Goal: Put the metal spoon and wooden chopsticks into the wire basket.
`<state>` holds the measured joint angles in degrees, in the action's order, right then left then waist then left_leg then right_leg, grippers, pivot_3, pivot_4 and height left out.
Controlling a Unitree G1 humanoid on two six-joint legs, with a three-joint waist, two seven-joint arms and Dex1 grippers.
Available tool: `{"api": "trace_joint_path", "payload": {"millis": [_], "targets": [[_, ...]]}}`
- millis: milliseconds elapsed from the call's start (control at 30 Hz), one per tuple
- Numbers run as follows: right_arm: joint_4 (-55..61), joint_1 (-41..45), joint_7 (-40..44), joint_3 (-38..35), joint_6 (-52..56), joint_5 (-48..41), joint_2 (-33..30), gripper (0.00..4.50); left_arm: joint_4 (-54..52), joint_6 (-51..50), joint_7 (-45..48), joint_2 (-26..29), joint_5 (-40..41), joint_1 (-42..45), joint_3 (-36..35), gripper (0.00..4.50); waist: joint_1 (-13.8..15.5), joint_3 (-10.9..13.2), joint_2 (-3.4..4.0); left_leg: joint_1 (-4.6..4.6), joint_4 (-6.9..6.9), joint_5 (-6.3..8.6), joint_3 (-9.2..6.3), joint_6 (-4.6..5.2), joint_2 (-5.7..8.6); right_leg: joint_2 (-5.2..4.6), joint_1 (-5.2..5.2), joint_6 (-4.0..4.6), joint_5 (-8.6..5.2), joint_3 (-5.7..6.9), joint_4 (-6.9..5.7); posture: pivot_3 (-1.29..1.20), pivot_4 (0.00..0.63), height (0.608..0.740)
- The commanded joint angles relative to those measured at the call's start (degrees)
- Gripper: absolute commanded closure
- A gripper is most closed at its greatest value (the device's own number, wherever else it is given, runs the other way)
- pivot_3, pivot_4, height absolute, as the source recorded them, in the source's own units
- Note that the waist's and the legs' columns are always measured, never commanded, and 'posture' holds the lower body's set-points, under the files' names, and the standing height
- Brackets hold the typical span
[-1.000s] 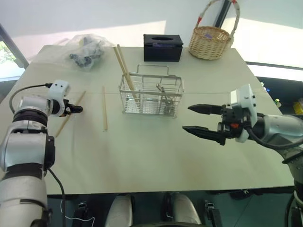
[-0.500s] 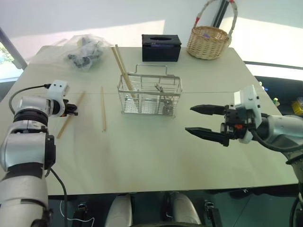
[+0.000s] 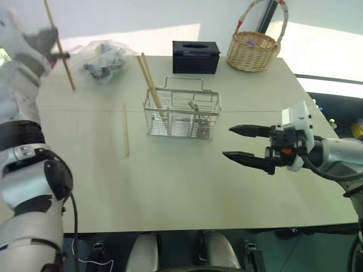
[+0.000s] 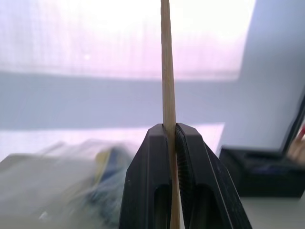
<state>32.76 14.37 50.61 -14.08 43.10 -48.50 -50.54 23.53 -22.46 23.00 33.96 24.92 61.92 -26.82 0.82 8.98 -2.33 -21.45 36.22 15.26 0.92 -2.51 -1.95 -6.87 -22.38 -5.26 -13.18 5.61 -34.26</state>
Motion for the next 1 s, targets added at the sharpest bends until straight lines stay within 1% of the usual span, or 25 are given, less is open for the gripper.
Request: {"api": "trace_joint_path", "payload": {"millis": [33,133,267,300,400,433,600,700,767,833,867,1000], "targets": [[0.07,0.94,-0.37,-0.85,-0.75,-0.2,-0.34,0.96,-10.58,-4.06,-3.46,-3.7,6.36,4.18,0.08,4.47,0.05,0.0,0.0,0.0,0.02,0.0,-0.01,0.0,0.0,0.02,0.02,0.0,0.0,0.0,0.0,0.0,0.15,0.712],[0.0,1.09,-0.6,-0.46,-1.02,0.09,-0.17,0.96,-13.59,-5.13,-4.47,-6.58,7.33,4.92,2.18,4.47,0.02,-0.02,0.03,0.04,0.07,0.0,-0.02,0.0,0.0,0.03,0.07,0.0,0.0,0.0,0.0,0.0,0.15,0.712],[0.45,1.03,-1.16,-0.7,-1.17,-0.1,-0.02,0.96,-14.22,-4.48,-2.95,-11.02,6.83,3.58,6.95,4.47,0.03,-0.05,0.09,0.05,0.06,-0.01,-0.02,0.0,0.0,0.07,0.07,0.0,0.0,-0.01,0.01,0.0,0.15,0.712],[0.51,0.92,-1.47,-0.97,-1.13,-0.22,0.06,0.96,-14.24,-3.81,-2.38,-11.97,6.47,2.68,7.97,4.47,0.03,-0.05,0.1,0.04,0.07,-0.01,-0.01,0.0,0.0,0.07,0.07,0.0,0.0,-0.01,0.01,0.0,0.15,0.712],[1.58,-0.34,-3.36,-2.26,-0.57,-1.28,0.77,0.96,-12.75,0.69,-0.65,-17.11,3.07,-3.61,13.5,4.47,0.04,-0.11,0.2,0.05,0.05,0.0,0.01,0.0,0.01,0.07,0.08,0.0,0.0,-0.03,0.05,0.0,0.15,0.712],[2.0,-0.72,-3.82,-2.5,-0.49,-1.49,0.85,0.96,-12.59,1.49,-0.38,-17.91,2.34,-4.79,14.43,4.47,0.05,-0.09,0.16,0.06,0.05,0.0,0.01,0.0,0.02,0.06,0.1,0.0,0.0,-0.05,0.05,0.0,0.15,0.712],[3.23,-2.09,-5.62,-3.75,0.07,-3.02,0.82,0.96,-11.44,3.11,0.24,-19.16,1.13,-7.03,15.38,4.47,-0.1,0.0,0.11,-0.09,0.05,0.0,0.0,0.01,0.0,0.11,-0.09,0.01,0.0,-0.05,0.05,0.0,0.15,0.712],[3.48,-2.62,-6.7,-4.34,0.11,-3.39,0.65,0.96,-10.17,5.72,1.3,-19.34,-1.13,-9.11,17.01,4.47,0.05,-0.02,0.14,-0.02,0.04,0.0,0.01,0.02,0.01,0.1,-0.01,0.01,0.0,-0.06,0.07,0.0,0.15,0.712],[3.5,-2.7,-7.23,-4.62,0.19,-3.81,0.57,0.96,-9.45,6.5,1.46,-19.64,-1.42,-9.69,16.92,4.47,0.1,-0.03,0.15,-0.01,0.05,0.0,0.0,0.02,0.01,0.1,0.02,0.02,-0.01,-0.06,0.08,0.0,0.15,0.712],[3.39,-2.62,-7.59,-4.89,0.31,-4.28,0.44,0.96,-9.51,6.15,1.65,-20.02,-0.47,-9.96,16.48,3.73,0.13,-0.02,0.14,-0.03,0.06,0.0,0.0,0.03,0.01,0.1,0.03,0.02,-0.01,-0.06,0.11,0.0,0.15,0.712],[3.21,-2.46,-7.75,-4.93,0.34,-4.42,0.39,0.96,-9.82,5.82,1.76,-20.19,0.13,-10.08,16.33,3.44,0.14,-0.02,0.14,-0.05,0.08,0.0,-0.01,0.03,0.01,0.1,0.03,0.02,-0.01,-0.06,0.12,0.0,0.15,0.712],[2.24,-1.84,-8.0,-4.8,0.19,-4.61,0.1,0.96,-12.71,3.31,1.29,-20.51,2.07,-10.55,15.62,1.54,0.07,-0.02,0.14,-0.06,0.07,0.01,-0.02,0.04,0.01,0.1,0.02,0.02,-0.01,-0.05,0.14,0.0,0.15,0.712]]}}
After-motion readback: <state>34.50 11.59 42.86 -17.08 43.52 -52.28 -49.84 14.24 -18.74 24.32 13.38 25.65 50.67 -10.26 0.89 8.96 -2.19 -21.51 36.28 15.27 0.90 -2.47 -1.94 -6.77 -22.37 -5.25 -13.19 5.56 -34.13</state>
